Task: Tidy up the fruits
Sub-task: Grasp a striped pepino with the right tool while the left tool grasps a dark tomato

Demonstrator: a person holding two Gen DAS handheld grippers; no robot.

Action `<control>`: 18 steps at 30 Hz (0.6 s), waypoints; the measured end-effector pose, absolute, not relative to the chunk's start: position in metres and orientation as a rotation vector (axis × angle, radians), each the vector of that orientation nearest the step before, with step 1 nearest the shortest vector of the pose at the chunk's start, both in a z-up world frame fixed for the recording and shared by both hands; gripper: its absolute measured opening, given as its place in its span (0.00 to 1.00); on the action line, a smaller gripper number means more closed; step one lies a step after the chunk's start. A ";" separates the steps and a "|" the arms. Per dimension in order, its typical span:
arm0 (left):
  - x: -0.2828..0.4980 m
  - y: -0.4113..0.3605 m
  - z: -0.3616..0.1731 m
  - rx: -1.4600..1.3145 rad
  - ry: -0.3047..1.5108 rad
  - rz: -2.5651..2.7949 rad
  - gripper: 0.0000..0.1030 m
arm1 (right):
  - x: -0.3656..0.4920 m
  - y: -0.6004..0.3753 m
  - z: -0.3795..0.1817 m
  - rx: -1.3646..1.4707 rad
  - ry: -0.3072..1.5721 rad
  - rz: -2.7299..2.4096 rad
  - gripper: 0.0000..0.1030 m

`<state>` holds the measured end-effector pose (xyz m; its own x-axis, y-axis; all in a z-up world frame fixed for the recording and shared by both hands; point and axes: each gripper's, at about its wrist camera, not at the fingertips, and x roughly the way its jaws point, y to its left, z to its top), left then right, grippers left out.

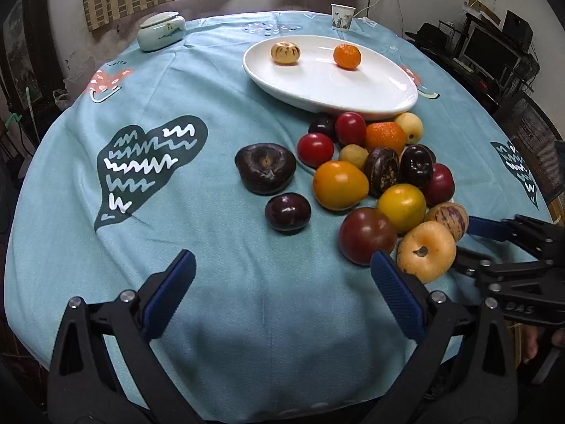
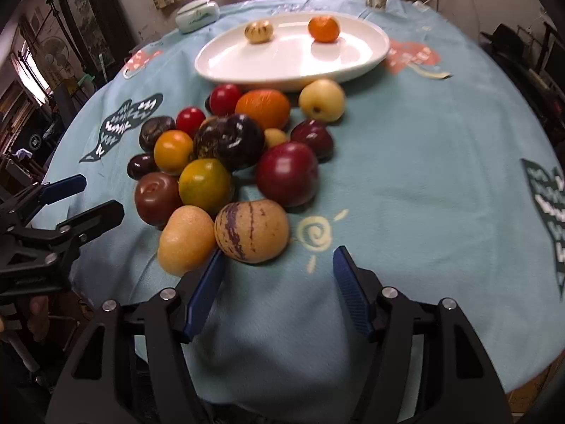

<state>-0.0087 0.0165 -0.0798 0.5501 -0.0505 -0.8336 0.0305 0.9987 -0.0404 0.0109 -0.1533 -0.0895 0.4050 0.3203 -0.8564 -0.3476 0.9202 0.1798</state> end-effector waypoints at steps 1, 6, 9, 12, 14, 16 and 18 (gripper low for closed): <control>-0.009 0.016 -0.080 -0.022 0.989 -0.050 0.98 | 0.012 -0.149 -0.090 -0.035 1.058 0.440 0.61; -0.007 0.013 -0.082 -0.029 1.003 -0.065 0.98 | 0.016 -0.150 -0.088 0.019 1.040 0.479 0.39; -0.007 0.010 -0.083 -0.032 1.008 -0.087 0.98 | 0.008 -0.159 -0.079 0.026 1.026 0.436 0.39; -0.005 0.003 -0.087 -0.041 1.017 -0.122 0.98 | 0.000 -0.172 -0.066 0.036 0.995 0.397 0.39; -0.002 -0.002 -0.091 -0.049 1.021 -0.137 0.97 | -0.001 -0.181 -0.062 0.049 0.985 0.384 0.40; 0.003 -0.008 -0.096 -0.052 1.028 -0.143 0.93 | -0.003 -0.187 -0.061 0.065 0.980 0.383 0.40; 0.006 -0.011 -0.095 -0.079 1.006 -0.159 0.88 | -0.004 -0.190 -0.062 0.080 0.986 0.393 0.40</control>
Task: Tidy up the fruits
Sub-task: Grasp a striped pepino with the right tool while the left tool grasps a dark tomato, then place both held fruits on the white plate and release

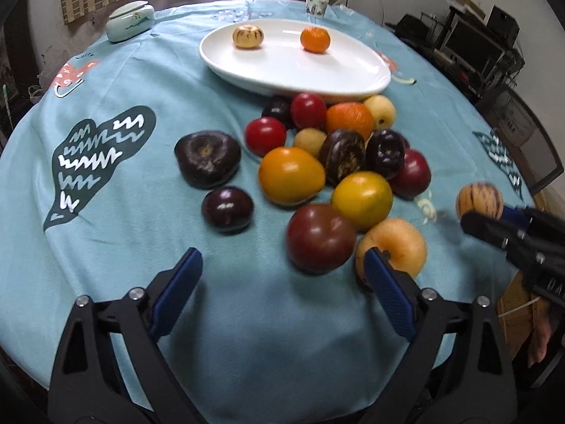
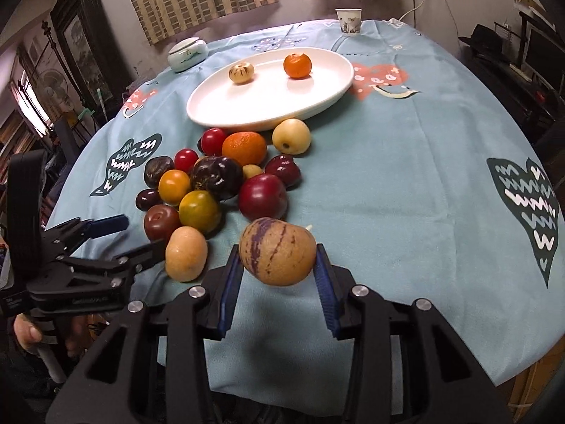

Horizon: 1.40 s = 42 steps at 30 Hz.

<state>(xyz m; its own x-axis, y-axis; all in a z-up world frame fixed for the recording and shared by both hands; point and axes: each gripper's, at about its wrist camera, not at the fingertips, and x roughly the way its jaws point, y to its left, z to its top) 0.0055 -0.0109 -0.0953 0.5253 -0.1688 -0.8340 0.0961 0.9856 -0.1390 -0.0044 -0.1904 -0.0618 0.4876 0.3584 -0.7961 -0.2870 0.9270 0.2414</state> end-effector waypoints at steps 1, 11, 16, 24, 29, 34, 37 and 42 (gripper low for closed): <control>0.007 -0.012 -0.096 -0.096 1.003 -0.174 0.82 | -0.005 -0.192 -0.063 0.085 0.991 0.399 0.40; 0.011 -0.023 -0.098 -0.136 1.006 -0.223 0.39 | -0.010 -0.201 -0.061 0.122 0.996 0.408 0.40; 0.012 -0.028 -0.100 -0.110 1.016 -0.226 0.40 | -0.011 -0.195 -0.061 0.114 0.999 0.425 0.40; 0.000 -0.020 -0.087 -0.109 0.968 -0.230 0.38 | -0.011 -0.186 -0.055 0.109 0.979 0.442 0.40; 0.005 -0.009 -0.072 -0.130 0.944 -0.243 0.38 | 0.001 -0.181 -0.052 0.113 0.972 0.456 0.40; 0.028 0.000 -0.054 -0.130 0.923 -0.237 0.38 | 0.026 -0.170 -0.045 0.095 0.963 0.466 0.40; 0.053 0.006 -0.042 -0.119 0.909 -0.220 0.39 | 0.050 -0.163 -0.041 0.074 0.965 0.481 0.40; 0.128 0.016 -0.021 -0.087 0.899 -0.177 0.39 | 0.111 -0.143 -0.023 0.028 0.946 0.497 0.40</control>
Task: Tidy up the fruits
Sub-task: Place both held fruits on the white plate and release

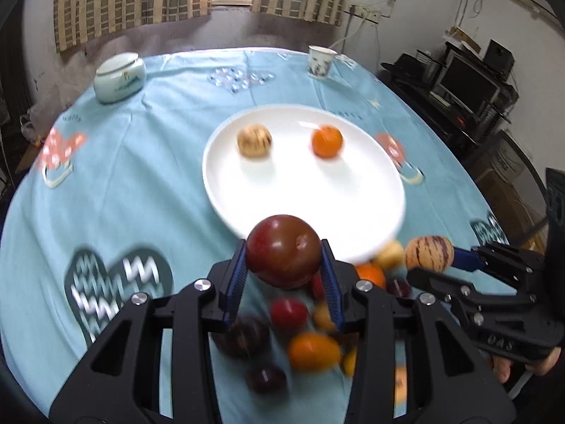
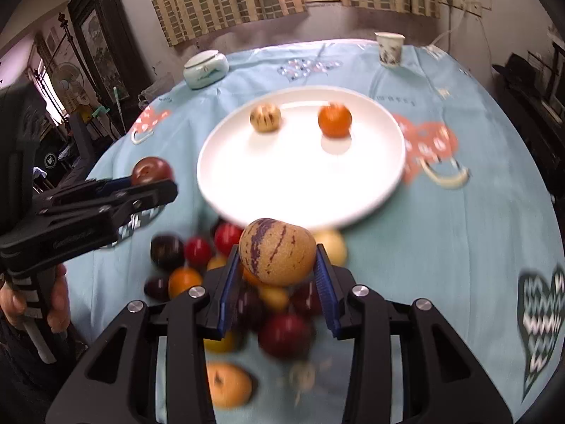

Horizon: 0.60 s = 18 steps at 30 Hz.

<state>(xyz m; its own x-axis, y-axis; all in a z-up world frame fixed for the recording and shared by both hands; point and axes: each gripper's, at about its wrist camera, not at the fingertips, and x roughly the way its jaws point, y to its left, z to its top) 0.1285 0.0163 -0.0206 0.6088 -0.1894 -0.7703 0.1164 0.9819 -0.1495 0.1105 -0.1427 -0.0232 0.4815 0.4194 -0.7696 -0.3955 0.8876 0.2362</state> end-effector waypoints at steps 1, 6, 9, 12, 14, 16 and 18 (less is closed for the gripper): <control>0.150 0.019 -0.020 -0.094 0.913 -0.170 0.39 | 0.124 -0.137 -0.022 0.022 0.942 0.511 0.40; 0.223 0.028 -0.037 -0.115 0.981 -0.136 0.39 | 0.202 -0.109 -0.032 -0.045 0.967 0.476 0.40; 0.244 0.033 -0.051 -0.131 1.019 -0.143 0.39 | 0.238 -0.099 -0.046 -0.052 1.018 0.481 0.40; 0.252 0.036 -0.064 -0.138 1.044 -0.142 0.39 | 0.259 -0.091 -0.056 -0.060 1.051 0.489 0.40; 0.255 0.037 -0.069 -0.145 1.055 -0.143 0.39 | 0.267 -0.087 -0.060 -0.067 1.062 0.497 0.40; 0.258 0.038 -0.072 -0.145 1.061 -0.144 0.39 | 0.270 -0.085 -0.063 -0.069 1.065 0.503 0.40; 0.261 0.037 -0.073 -0.147 1.066 -0.146 0.40 | 0.274 -0.085 -0.066 -0.071 1.064 0.499 0.42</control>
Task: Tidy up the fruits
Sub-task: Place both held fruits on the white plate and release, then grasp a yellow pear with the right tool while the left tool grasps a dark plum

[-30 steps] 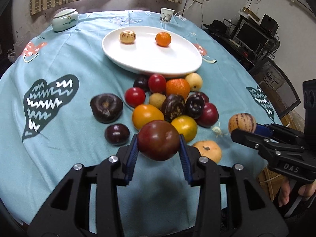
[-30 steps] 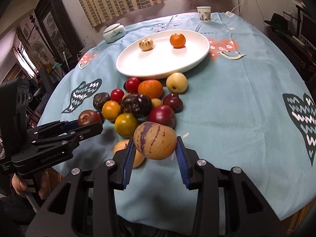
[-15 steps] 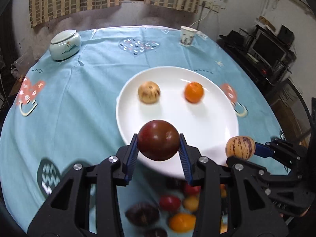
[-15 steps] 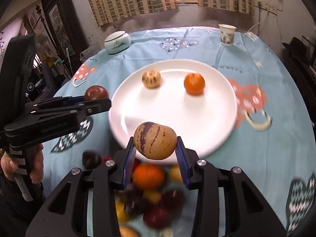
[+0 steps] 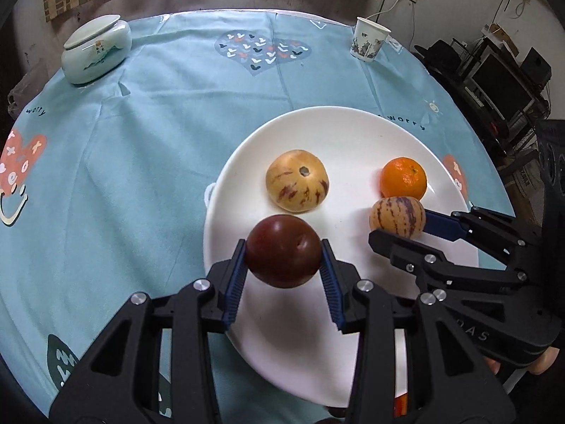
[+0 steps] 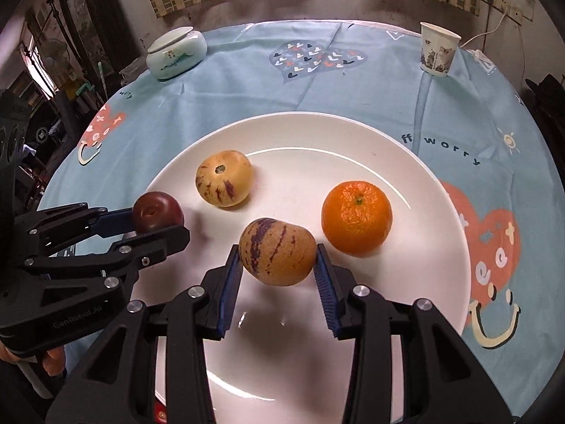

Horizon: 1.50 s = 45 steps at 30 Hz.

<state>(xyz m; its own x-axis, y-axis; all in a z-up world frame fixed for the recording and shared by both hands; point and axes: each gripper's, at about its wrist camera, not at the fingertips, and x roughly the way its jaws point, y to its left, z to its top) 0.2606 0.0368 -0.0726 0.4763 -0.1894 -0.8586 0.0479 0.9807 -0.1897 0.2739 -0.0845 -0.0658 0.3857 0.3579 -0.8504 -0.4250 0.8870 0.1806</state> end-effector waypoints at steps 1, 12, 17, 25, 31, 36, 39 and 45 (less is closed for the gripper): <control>0.262 0.037 -0.072 -0.151 1.068 -0.145 0.42 | 0.275 -0.085 -0.066 -0.070 1.060 0.497 0.44; 0.210 0.039 -0.018 -0.186 0.926 -0.180 0.63 | 0.223 -0.123 -0.012 -0.041 0.958 0.457 0.68; 0.157 0.030 -0.012 -0.177 0.902 -0.223 0.64 | 0.169 -0.140 -0.001 -0.033 0.945 0.458 0.69; 0.068 0.026 -0.037 -0.102 0.880 -0.140 0.86 | 0.078 -0.162 -0.013 0.019 0.938 0.457 0.75; 0.032 0.035 -0.057 -0.065 0.908 -0.075 0.87 | 0.039 -0.161 -0.033 0.018 0.980 0.436 0.87; 0.019 0.034 -0.065 -0.050 0.932 -0.075 0.87 | 0.026 -0.155 -0.044 -0.009 1.001 0.413 0.87; 0.009 0.032 -0.067 -0.036 0.931 -0.074 0.87 | 0.013 -0.146 -0.046 -0.067 0.984 0.410 0.92; -0.001 0.035 -0.070 -0.038 0.941 -0.070 0.87 | -0.004 -0.137 -0.053 -0.049 1.010 0.485 0.93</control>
